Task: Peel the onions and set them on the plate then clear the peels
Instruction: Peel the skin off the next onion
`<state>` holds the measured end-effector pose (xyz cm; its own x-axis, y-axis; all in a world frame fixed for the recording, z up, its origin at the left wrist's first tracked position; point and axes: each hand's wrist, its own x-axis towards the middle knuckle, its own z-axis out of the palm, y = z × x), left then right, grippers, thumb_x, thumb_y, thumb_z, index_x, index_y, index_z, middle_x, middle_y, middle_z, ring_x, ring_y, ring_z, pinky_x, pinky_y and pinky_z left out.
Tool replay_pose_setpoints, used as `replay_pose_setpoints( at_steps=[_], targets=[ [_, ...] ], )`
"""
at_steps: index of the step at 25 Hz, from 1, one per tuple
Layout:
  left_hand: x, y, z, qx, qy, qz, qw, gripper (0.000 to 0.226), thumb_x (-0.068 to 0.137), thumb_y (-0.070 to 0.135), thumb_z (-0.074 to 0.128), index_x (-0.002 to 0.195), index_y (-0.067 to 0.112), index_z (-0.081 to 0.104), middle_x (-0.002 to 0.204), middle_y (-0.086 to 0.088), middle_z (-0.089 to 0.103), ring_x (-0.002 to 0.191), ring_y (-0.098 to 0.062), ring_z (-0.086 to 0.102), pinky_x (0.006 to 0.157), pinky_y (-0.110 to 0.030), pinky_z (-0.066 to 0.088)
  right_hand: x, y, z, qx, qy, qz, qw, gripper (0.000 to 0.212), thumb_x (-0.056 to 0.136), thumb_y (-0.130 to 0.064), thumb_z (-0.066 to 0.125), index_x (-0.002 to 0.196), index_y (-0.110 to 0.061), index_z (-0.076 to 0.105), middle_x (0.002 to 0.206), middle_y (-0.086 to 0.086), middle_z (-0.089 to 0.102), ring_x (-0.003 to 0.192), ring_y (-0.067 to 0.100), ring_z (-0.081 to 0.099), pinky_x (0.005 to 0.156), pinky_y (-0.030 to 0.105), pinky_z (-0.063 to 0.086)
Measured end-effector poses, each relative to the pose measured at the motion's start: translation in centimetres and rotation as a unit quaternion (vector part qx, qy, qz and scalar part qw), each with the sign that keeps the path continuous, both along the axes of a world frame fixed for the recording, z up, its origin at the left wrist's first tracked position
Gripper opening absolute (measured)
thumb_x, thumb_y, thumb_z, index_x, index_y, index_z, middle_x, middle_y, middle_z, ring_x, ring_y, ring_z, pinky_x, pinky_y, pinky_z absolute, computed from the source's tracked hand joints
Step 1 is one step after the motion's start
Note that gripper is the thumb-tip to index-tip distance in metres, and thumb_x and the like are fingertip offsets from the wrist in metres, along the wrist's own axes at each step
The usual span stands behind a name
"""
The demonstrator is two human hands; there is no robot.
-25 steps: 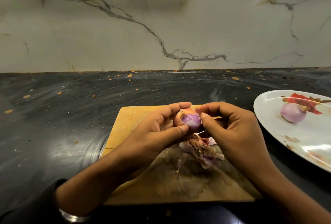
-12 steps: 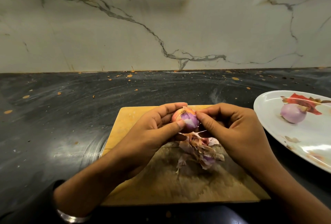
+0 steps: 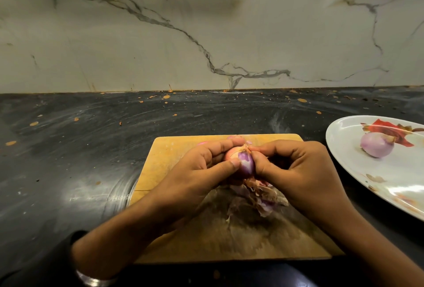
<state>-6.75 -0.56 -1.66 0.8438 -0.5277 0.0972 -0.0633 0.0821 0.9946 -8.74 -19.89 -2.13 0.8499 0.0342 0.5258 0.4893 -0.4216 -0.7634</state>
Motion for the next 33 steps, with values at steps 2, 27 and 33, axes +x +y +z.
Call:
replay_pose_setpoints(
  at_steps=[2, 27, 33],
  targets=[
    [-0.1, -0.1, -0.1, -0.005, 0.006, 0.003, 1.0, 0.041, 0.093, 0.01, 0.054, 0.134, 0.013, 0.055, 0.121, -0.008, 0.071, 0.115, -0.023, 0.066, 0.098, -0.03, 0.053, 0.0, 0.2, -0.2, -0.015, -0.017, -0.018, 1.0, 0.013, 0.084, -0.011, 0.077, 0.089, -0.022, 0.081, 0.075, -0.015, 0.076, 0.067, 0.011, 0.072, 0.062, 0.035, 0.058],
    [-0.3, -0.1, 0.5, -0.067, 0.047, 0.012, 0.997, 0.046, 0.079, 0.008, 0.066, 0.124, 0.013, 0.059, 0.116, -0.013, 0.07, 0.107, -0.028, 0.069, 0.089, -0.034, 0.058, -0.1, 0.3, 0.7, 0.114, 0.084, 0.003, 0.99, 0.015, 0.08, -0.024, 0.072, 0.093, -0.02, 0.078, 0.083, -0.006, 0.078, 0.076, 0.008, 0.074, 0.065, 0.019, 0.057],
    [-0.3, -0.2, 0.4, -0.077, 0.059, 0.012, 0.995, 0.046, 0.08, 0.005, 0.064, 0.126, 0.01, 0.059, 0.12, -0.014, 0.068, 0.111, -0.03, 0.068, 0.088, -0.034, 0.059, 0.0, 0.2, 0.4, 0.14, 0.089, -0.023, 0.986, 0.009, 0.083, -0.014, 0.076, 0.091, -0.012, 0.079, 0.08, 0.002, 0.078, 0.075, 0.016, 0.076, 0.068, 0.026, 0.061]
  ],
)
